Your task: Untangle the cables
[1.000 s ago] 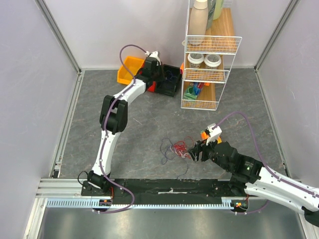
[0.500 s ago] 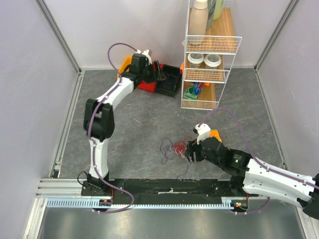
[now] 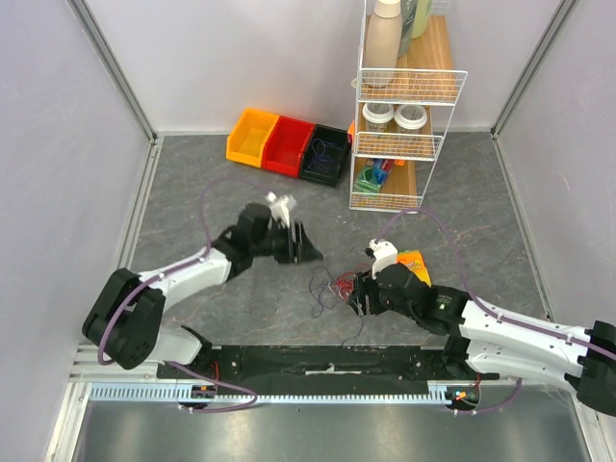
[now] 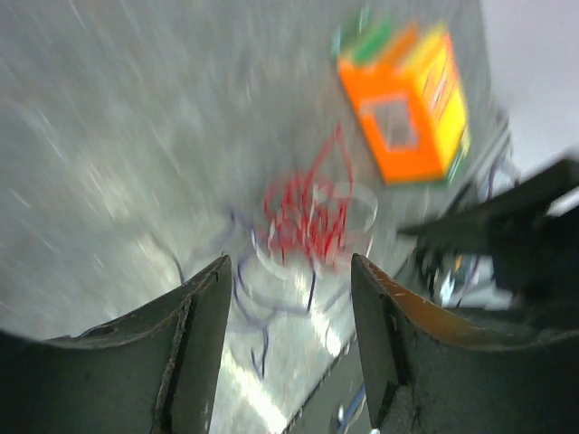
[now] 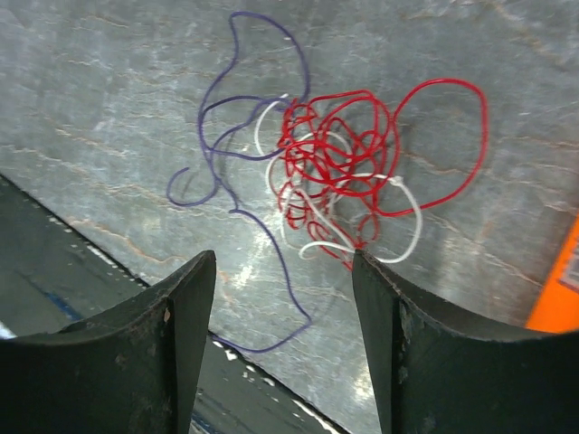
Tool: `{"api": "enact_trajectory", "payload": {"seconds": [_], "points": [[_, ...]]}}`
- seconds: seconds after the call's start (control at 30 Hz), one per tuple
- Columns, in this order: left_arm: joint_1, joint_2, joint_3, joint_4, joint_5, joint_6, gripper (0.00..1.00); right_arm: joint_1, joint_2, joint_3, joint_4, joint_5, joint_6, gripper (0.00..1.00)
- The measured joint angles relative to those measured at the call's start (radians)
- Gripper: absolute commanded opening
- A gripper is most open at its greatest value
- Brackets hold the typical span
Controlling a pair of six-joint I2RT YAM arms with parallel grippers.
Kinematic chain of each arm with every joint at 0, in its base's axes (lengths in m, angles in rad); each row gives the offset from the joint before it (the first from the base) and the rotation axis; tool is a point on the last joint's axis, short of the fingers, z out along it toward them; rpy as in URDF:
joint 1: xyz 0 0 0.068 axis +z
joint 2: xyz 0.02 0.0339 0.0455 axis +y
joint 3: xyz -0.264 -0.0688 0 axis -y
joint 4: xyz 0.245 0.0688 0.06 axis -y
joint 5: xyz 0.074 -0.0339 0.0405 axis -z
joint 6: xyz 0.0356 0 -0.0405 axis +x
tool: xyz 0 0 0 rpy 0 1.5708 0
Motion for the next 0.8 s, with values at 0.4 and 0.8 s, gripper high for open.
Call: {"api": "enact_trajectory", "payload": {"seconds": [0.4, 0.8], "points": [[-0.135, -0.076, -0.249, 0.053, -0.083, -0.029, 0.29, 0.0, 0.007, -0.153, 0.208, -0.038, 0.127, 0.68], [-0.218, -0.037, -0.25, 0.089, -0.199, -0.102, 0.49, 0.0, 0.072, -0.154, 0.222, -0.003, 0.122, 0.68]]}}
